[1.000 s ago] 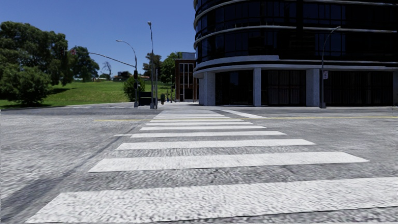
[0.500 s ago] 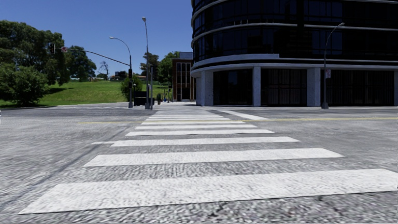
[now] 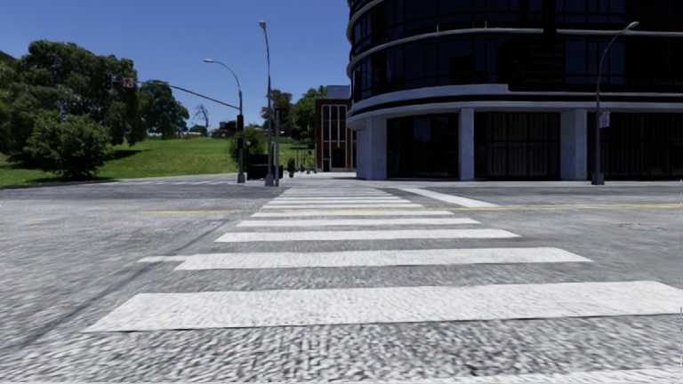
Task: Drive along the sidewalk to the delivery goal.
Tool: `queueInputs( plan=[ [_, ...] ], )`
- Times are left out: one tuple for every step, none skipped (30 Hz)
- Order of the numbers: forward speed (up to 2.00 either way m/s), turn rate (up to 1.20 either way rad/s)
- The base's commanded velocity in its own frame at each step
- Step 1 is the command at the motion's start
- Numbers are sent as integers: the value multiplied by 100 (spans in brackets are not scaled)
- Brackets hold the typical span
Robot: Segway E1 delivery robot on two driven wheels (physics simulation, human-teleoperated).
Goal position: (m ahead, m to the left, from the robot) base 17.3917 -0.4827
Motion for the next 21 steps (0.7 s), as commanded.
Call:
queueInputs(
  plan=[
    [154, 0],
    [154, 0],
    [154, 0],
    [154, 0],
    [154, 0],
    [154, 0],
    [154, 0],
    [154, 0],
    [154, 0],
    [154, 0],
    [154, 0],
    [154, 0],
    [154, 0],
    [154, 0],
    [154, 0],
    [154, 0],
    [154, 0],
    [154, 0],
    [154, 0],
    [154, 0],
    [154, 0]
  ],
)
